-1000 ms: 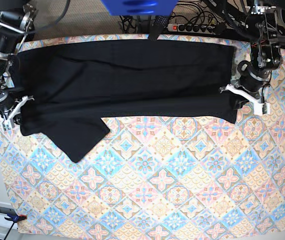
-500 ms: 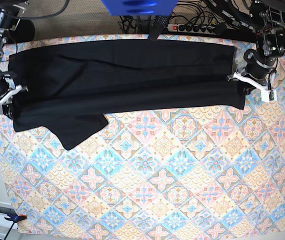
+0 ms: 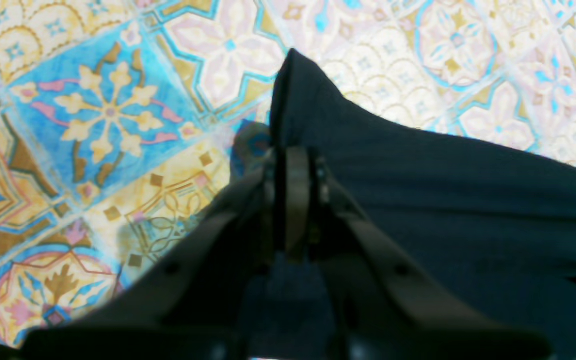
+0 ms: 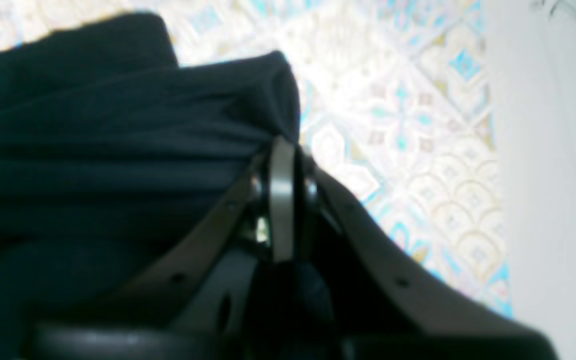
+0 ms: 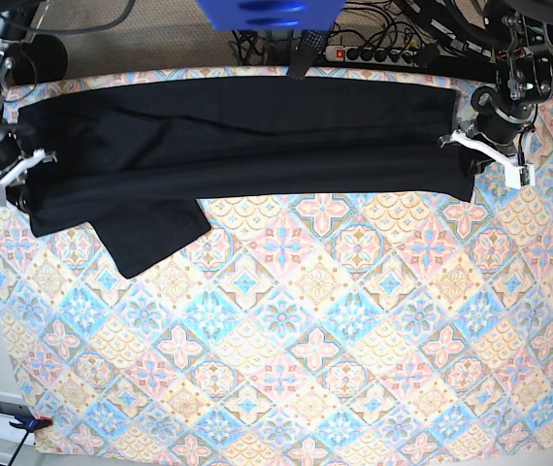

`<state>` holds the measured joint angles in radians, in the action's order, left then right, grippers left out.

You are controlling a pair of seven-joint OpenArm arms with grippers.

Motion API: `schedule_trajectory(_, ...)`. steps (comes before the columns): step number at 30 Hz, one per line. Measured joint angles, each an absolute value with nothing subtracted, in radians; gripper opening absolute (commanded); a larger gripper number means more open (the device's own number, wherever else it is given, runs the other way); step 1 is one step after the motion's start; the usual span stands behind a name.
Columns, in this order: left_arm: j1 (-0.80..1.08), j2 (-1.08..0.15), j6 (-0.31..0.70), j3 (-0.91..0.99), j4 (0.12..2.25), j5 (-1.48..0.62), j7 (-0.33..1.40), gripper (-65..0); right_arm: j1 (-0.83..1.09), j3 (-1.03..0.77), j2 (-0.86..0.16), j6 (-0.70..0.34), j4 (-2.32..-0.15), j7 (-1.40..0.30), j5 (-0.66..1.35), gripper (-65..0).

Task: Fold the T-shirt properly
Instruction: 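Fold the grasped side edge over toward the opposite side with both grippers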

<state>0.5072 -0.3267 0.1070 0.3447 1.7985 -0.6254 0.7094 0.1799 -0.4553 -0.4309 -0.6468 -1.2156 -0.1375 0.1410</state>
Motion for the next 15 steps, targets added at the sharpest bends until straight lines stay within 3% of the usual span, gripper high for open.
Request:
schedule_trajectory(6,0.484,-0.322,0.11,0.344,1.798,-0.629,0.707,-65.0,-0.043,-0.45,-0.433,-0.647,-1.06,-0.182,0.161,-65.0)
schedule_trajectory(15,0.487,-0.324,0.094,0.35,1.798,-0.607,0.703,-65.0,-0.08,-0.432,-0.439,-0.618,-1.008,-0.212,0.147,-65.0)
